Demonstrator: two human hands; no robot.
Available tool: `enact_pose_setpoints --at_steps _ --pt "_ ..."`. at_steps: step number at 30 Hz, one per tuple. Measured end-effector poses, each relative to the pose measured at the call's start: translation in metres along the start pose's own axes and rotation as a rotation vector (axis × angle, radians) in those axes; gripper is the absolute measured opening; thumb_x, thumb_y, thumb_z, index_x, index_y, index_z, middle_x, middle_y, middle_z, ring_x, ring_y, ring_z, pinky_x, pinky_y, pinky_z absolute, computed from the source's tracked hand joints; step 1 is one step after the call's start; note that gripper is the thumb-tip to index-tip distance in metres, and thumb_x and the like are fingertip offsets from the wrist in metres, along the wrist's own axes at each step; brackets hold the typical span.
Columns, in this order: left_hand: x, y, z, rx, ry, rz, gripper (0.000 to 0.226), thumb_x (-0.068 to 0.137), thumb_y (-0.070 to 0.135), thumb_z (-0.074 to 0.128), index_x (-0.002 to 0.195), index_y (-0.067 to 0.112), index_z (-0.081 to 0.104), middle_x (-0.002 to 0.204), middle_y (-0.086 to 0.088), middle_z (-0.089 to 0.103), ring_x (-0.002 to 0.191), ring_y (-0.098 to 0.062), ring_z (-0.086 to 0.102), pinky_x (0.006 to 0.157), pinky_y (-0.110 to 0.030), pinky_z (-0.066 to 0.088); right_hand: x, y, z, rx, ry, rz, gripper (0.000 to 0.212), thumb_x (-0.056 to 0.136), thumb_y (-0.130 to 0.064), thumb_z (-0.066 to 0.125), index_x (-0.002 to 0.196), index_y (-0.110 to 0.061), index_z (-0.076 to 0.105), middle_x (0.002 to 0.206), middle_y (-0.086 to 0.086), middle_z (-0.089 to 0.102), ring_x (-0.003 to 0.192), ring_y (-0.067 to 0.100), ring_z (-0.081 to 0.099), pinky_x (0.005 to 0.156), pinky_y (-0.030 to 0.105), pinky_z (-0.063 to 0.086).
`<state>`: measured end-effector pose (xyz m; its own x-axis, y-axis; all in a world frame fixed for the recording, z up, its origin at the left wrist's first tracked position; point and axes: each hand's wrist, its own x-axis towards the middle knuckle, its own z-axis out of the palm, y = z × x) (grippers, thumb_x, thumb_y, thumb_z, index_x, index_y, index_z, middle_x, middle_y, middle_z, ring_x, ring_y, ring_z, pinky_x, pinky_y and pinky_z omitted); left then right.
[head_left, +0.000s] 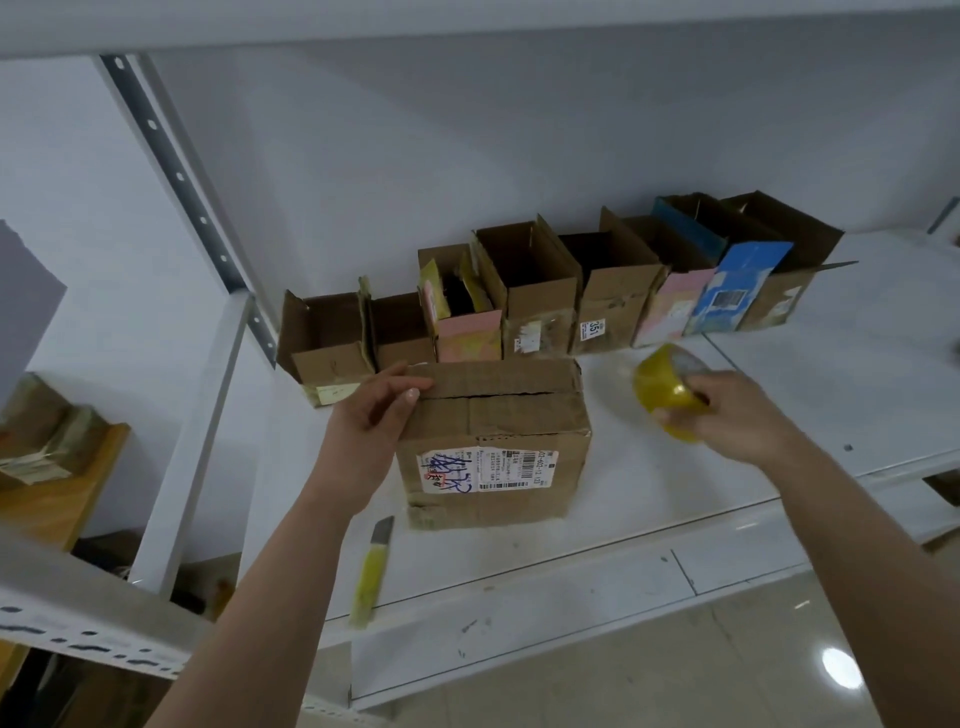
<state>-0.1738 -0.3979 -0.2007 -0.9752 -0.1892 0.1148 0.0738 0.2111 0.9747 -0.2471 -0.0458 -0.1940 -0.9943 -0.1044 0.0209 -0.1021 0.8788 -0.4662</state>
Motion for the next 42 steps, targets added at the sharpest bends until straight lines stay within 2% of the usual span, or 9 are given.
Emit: enact_pose_setpoints --at_steps 5,8,13,17,21,26,30,37,42 --pt "0.009 0.017 0.002 0.338 -0.030 -0.007 0.031 0.097 0.009 0.052 0.083 0.035 0.062 0.112 0.010 0.057 0.113 -0.022 0.056 0.088 -0.030 0.051 -0.016 -0.073 -0.049 0.383 -0.034 -0.323 0.017 0.077 -0.041 0.073 0.082 -0.026 0.066 0.076 -0.008 0.067 0.072 0.005 0.063 0.063 0.022 0.050" --pt "0.013 0.040 -0.001 0.558 -0.033 0.127 0.029 0.096 0.012 0.055 0.086 0.038 0.060 0.120 0.014 0.045 0.120 -0.011 0.045 0.097 -0.027 0.042 -0.027 -0.114 -0.055 0.402 -0.090 -0.462 0.018 0.071 -0.050 0.067 0.077 -0.035 0.060 0.073 -0.027 0.064 0.069 -0.006 0.061 0.056 0.007 0.044" --pt "-0.001 0.081 0.012 0.028 -0.109 0.187 0.052 0.092 0.063 0.036 0.091 0.023 0.069 0.101 0.007 0.071 0.101 -0.012 0.065 0.088 -0.029 0.050 -0.028 -0.145 -0.046 0.290 -0.119 -0.593 0.016 0.082 -0.034 0.073 0.076 -0.031 0.058 0.074 -0.015 0.062 0.068 0.001 0.058 0.055 0.014 0.042" --pt "-0.002 0.101 0.017 0.135 -0.112 0.254 0.057 0.082 0.071 0.044 0.073 0.018 0.062 0.065 0.005 0.063 0.063 -0.007 0.059 0.059 -0.026 0.046 -0.027 -0.159 -0.041 0.256 -0.174 -0.638 0.013 0.084 -0.032 0.073 0.081 -0.022 0.065 0.072 -0.008 0.064 0.068 0.006 0.060 0.056 0.016 0.042" --pt "0.008 0.110 0.017 0.214 0.022 0.425 0.033 0.089 0.032 0.069 0.062 0.017 0.057 0.051 0.009 0.047 0.050 -0.007 0.041 0.052 -0.028 0.037 -0.021 -0.172 -0.051 0.347 -0.234 -0.609 0.020 0.081 -0.036 0.073 0.087 -0.017 0.069 0.075 -0.004 0.069 0.070 0.012 0.067 0.060 0.029 0.053" --pt "0.029 0.111 0.008 0.302 0.245 0.384 0.041 0.089 0.033 0.068 0.059 0.010 0.054 0.054 -0.007 0.056 0.054 -0.026 0.054 0.054 -0.037 0.047 -0.006 -0.174 -0.070 0.547 -0.275 -0.493 0.057 0.061 -0.065 0.065 0.090 -0.016 0.071 0.079 -0.007 0.074 0.073 0.009 0.071 0.062 0.017 0.055" --pt "0.031 0.093 0.017 0.065 0.202 0.207 0.045 0.093 0.031 0.064 0.070 -0.007 0.057 0.070 -0.029 0.059 0.063 -0.026 0.053 0.067 -0.047 0.052 0.005 -0.169 -0.069 0.620 -0.288 -0.396 0.054 0.062 -0.064 0.062 0.092 -0.021 0.073 0.086 0.001 0.074 0.081 0.015 0.071 0.076 0.028 0.056" --pt "0.022 0.044 0.026 -0.002 0.149 -0.026 0.037 0.093 0.034 0.063 0.066 0.009 0.059 0.056 -0.002 0.052 0.057 -0.017 0.047 0.059 -0.032 0.042 0.008 -0.162 -0.042 0.559 -0.405 -0.265 0.049 0.063 -0.058 0.062 0.096 -0.024 0.073 0.101 0.003 0.069 0.102 0.023 0.063 0.090 0.040 0.049" --pt "0.024 0.034 0.021 -0.015 0.156 -0.002 0.035 0.093 0.032 0.064 0.073 0.004 0.062 0.064 -0.009 0.059 0.064 -0.026 0.056 0.065 -0.042 0.051 0.010 -0.168 -0.038 0.529 -0.431 -0.250 0.046 0.065 -0.057 0.064 0.093 -0.021 0.073 0.096 0.006 0.072 0.097 0.025 0.067 0.090 0.040 0.052"
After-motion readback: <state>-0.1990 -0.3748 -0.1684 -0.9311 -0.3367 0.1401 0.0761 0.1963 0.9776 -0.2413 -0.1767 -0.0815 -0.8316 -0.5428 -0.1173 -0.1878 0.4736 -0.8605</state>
